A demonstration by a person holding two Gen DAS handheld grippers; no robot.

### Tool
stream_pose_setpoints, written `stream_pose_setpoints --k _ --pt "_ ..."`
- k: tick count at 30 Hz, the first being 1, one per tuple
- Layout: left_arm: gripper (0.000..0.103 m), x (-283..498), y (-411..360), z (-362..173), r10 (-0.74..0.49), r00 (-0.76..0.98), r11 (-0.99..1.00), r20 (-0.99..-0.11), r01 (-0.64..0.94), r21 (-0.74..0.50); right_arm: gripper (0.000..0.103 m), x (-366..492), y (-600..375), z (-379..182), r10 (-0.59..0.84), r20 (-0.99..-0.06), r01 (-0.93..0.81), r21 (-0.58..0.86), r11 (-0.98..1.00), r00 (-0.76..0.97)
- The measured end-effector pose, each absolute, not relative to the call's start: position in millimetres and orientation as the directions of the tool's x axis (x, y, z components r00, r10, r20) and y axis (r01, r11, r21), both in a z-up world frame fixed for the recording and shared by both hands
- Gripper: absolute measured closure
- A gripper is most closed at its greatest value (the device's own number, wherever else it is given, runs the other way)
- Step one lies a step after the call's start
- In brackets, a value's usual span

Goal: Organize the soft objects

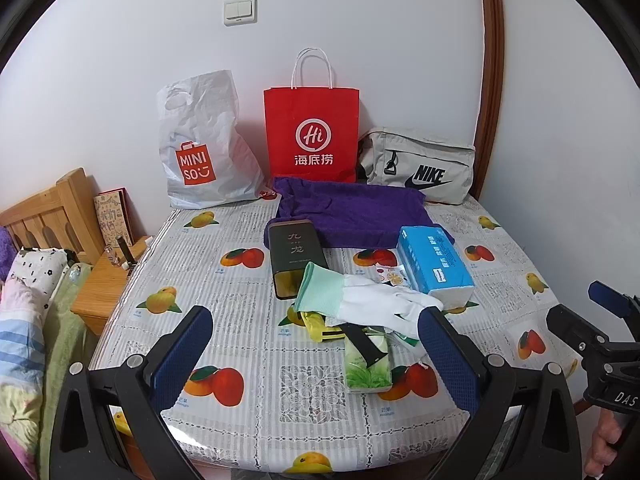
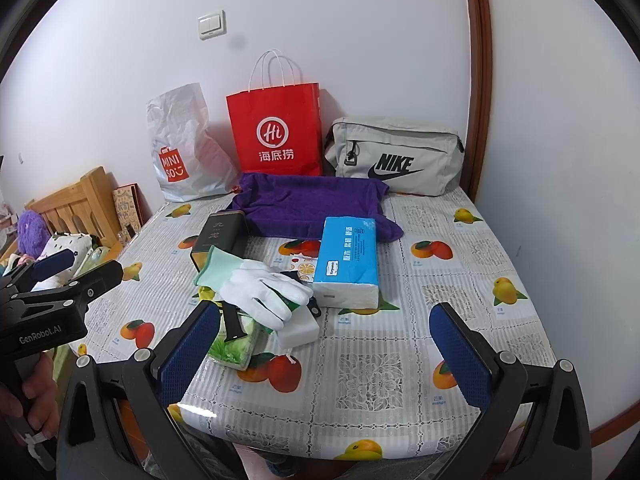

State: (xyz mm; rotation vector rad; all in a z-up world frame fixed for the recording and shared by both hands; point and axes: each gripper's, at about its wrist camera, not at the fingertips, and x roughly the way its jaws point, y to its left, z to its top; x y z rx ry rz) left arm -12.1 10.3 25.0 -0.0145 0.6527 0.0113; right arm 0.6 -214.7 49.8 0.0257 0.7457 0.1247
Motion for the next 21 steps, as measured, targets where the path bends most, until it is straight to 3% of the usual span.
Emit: stream_pose_setpoints --k 21 --pt "0.0 -13.5 11.5 23.8 0.008 0.796 1.0 -0.606 -0.017 -0.008 0.0 -0.4 -214.4 50.5 0.122 -0.673 -0.104 0.067 0.992 0.73"
